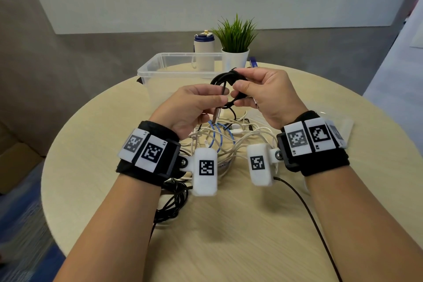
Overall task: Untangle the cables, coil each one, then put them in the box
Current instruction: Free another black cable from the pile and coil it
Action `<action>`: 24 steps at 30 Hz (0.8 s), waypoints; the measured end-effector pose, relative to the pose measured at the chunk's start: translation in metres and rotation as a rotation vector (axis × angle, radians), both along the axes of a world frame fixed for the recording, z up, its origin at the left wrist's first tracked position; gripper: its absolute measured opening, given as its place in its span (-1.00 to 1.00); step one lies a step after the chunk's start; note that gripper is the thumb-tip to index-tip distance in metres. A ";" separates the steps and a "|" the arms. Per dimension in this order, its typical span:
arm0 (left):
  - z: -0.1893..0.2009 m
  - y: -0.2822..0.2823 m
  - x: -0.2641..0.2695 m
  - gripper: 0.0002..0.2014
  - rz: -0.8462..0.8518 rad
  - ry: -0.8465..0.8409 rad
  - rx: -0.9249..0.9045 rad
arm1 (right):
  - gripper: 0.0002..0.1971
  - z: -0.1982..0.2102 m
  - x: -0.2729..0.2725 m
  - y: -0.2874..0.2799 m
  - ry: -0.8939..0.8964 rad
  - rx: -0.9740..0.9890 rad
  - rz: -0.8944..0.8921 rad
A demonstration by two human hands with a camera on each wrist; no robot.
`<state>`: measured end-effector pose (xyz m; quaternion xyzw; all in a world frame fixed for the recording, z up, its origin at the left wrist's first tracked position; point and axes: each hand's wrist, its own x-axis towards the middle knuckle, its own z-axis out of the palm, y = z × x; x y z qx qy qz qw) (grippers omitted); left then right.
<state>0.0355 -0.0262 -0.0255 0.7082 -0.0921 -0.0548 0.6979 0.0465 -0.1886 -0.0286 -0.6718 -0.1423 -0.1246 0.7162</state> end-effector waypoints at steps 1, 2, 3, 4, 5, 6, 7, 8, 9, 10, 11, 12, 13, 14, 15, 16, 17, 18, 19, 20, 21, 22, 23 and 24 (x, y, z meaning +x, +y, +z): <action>0.000 0.001 0.000 -0.90 -0.001 -0.019 0.034 | -0.73 0.000 0.000 -0.001 0.006 -0.006 0.006; 0.000 0.002 -0.001 -0.92 0.004 -0.038 0.065 | -0.73 0.000 0.001 -0.002 0.014 -0.016 0.013; -0.001 0.003 0.000 -0.91 0.011 -0.056 0.087 | -0.73 -0.001 0.002 -0.002 0.022 -0.028 0.021; -0.002 0.003 0.000 -0.90 0.017 -0.069 0.099 | -0.73 -0.001 0.002 -0.001 0.029 -0.047 0.028; -0.002 0.004 0.001 -0.89 0.016 -0.078 0.102 | -0.73 -0.002 0.002 -0.001 0.034 -0.073 0.033; -0.002 0.004 0.001 -0.87 0.009 -0.085 0.099 | -0.73 -0.002 0.003 -0.002 0.036 -0.105 0.035; -0.002 0.005 0.001 -0.84 0.001 -0.091 0.097 | -0.73 -0.002 0.002 -0.002 0.035 -0.138 0.036; -0.002 0.006 0.001 -0.81 -0.005 -0.094 0.098 | -0.74 -0.001 0.002 -0.003 0.036 -0.163 0.038; -0.002 0.007 0.002 -0.79 -0.009 -0.098 0.100 | -0.75 -0.001 0.001 -0.003 0.041 -0.175 0.041; -0.002 0.009 0.002 -0.78 -0.020 -0.100 0.098 | -0.77 -0.001 0.001 -0.003 0.047 -0.176 0.047; -0.002 0.010 0.003 -0.77 -0.038 -0.100 0.096 | -0.79 -0.001 0.000 -0.003 0.055 -0.176 0.053; -0.002 0.011 0.003 -0.77 -0.061 -0.098 0.090 | -0.80 -0.001 0.000 -0.002 0.059 -0.181 0.059; -0.001 0.012 0.002 -0.78 -0.087 -0.091 0.082 | -0.81 -0.001 0.000 -0.002 0.060 -0.195 0.066; -0.001 0.012 0.002 -0.80 -0.108 -0.081 0.069 | -0.80 -0.001 0.000 -0.003 0.057 -0.211 0.077; 0.000 0.012 0.001 -0.81 -0.124 -0.069 0.047 | -0.78 -0.001 0.000 -0.004 0.054 -0.228 0.088; 0.001 0.013 -0.001 -0.80 -0.134 -0.054 0.016 | -0.76 -0.001 -0.001 -0.005 0.050 -0.242 0.097; 0.001 0.013 -0.002 -0.82 -0.135 -0.034 -0.022 | -0.75 -0.001 -0.001 -0.006 0.044 -0.251 0.103; 0.002 0.013 -0.003 -0.84 -0.133 -0.016 -0.051 | -0.75 -0.001 -0.001 -0.007 0.038 -0.258 0.104; 0.003 0.013 -0.002 -0.83 -0.129 -0.004 -0.064 | -0.76 -0.001 -0.001 -0.008 0.030 -0.265 0.095; 0.003 0.014 -0.002 -0.81 -0.126 -0.005 -0.057 | -0.77 -0.001 0.000 -0.008 0.021 -0.277 0.077; 0.003 0.015 -0.002 -0.79 -0.126 -0.014 -0.041 | -0.78 -0.001 0.001 -0.009 0.011 -0.293 0.052; 0.003 0.016 -0.001 -0.78 -0.123 -0.031 -0.024 | -0.78 0.000 0.001 -0.009 0.001 -0.310 0.027; 0.003 0.016 -0.001 -0.78 -0.118 -0.048 -0.016 | -0.78 0.000 0.002 -0.009 -0.007 -0.320 0.008; 0.003 0.016 -0.001 -0.78 -0.107 -0.067 -0.014 | -0.78 0.000 0.002 -0.009 -0.008 -0.319 -0.002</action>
